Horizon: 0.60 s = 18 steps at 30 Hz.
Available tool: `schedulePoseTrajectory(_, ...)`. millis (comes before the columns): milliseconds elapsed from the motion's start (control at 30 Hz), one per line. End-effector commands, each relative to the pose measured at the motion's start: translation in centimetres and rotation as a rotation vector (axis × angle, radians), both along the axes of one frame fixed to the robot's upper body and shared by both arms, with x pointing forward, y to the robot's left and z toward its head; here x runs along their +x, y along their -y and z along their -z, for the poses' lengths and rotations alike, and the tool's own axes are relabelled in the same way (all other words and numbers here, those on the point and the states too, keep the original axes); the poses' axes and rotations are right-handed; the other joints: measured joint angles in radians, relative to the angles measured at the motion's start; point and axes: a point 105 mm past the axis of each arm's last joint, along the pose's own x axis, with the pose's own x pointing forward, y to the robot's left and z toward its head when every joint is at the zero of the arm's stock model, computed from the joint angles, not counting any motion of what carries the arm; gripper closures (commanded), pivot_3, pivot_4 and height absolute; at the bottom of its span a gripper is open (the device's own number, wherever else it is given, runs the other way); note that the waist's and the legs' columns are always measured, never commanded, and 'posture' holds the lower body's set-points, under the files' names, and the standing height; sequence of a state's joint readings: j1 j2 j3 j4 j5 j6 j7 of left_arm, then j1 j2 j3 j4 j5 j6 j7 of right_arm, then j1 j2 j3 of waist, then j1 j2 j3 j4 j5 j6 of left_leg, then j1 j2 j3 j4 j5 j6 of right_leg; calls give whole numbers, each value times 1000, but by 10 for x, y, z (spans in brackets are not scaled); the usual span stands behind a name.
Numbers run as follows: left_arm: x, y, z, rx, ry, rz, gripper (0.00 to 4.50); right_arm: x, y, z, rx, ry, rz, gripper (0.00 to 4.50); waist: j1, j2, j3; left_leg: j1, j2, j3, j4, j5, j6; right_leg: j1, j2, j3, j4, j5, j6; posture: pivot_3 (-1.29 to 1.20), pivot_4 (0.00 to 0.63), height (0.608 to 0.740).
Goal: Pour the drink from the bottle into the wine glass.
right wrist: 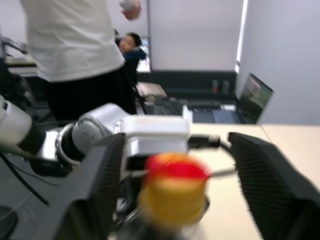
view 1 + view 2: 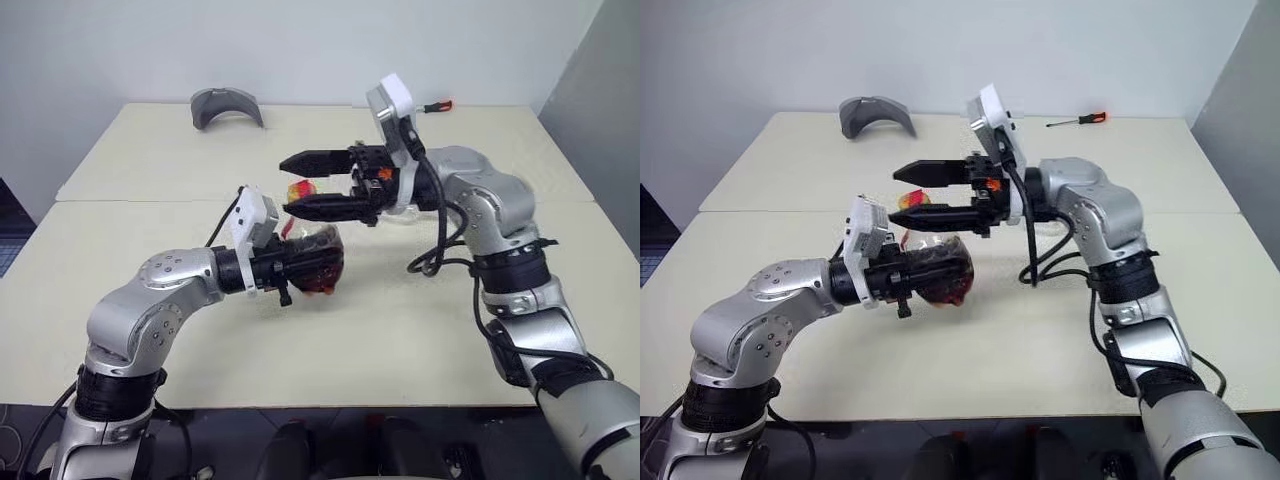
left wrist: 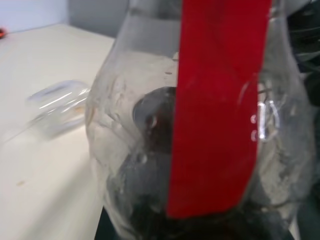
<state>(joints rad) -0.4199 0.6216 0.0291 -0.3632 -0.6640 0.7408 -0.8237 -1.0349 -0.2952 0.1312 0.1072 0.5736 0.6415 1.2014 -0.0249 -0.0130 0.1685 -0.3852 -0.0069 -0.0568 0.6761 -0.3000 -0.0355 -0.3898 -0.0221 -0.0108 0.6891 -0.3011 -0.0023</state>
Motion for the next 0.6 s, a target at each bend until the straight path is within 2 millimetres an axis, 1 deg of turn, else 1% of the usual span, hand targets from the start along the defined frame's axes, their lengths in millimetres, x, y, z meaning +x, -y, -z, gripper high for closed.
schedulePoseTrajectory(33, 9, -10, -8, 3, 79, -50, 3601, -7, 7, -16, 47, 67, 60, 0, -2, 0, 0, 0, 0, 0, 0, 0, 0, 0, 0, 0, 0, 0, 0, 0, 150, 740)
schedulePoseTrajectory(133, 23, -11, -10, -7, 96, -85, 3601, 5, 12, -22, 87, 102, 220, 0, -2, 0, 0, 0, 0, 0, -1, 0, 0, -1, 0, 0, 0, 0, 0, 0, 150, 740)
schedulePoseTrajectory(233, 31, -8, -11, -7, 109, -81, 3601, 12, 11, -26, 120, 105, 313, 0, -2, 0, 0, 0, 0, 0, 0, 0, 0, -1, 0, 0, 1, 0, 0, 0, 150, 740)
schedulePoseTrajectory(367, 40, -1, -10, -4, 133, -68, 3601, 19, 5, -27, 150, 109, 386, 0, -4, 0, 0, 0, 0, 1, 0, 0, 0, -1, 0, 0, 1, 0, 0, 0, 150, 740)
schedulePoseTrajectory(467, 49, 3, -14, -7, 155, -59, 3601, 25, -3, -29, 169, 112, 426, 0, -3, 0, 0, 0, 0, 1, 0, 0, 0, -1, 0, 0, 1, 0, 0, 0, 150, 740)
schedulePoseTrajectory(600, 54, 5, -14, -8, 165, -53, 3601, 33, -8, -31, 182, 111, 457, 0, -4, 0, 0, 0, 0, 1, 0, 0, 0, -1, 0, 0, 1, 0, 0, 0, 150, 740)
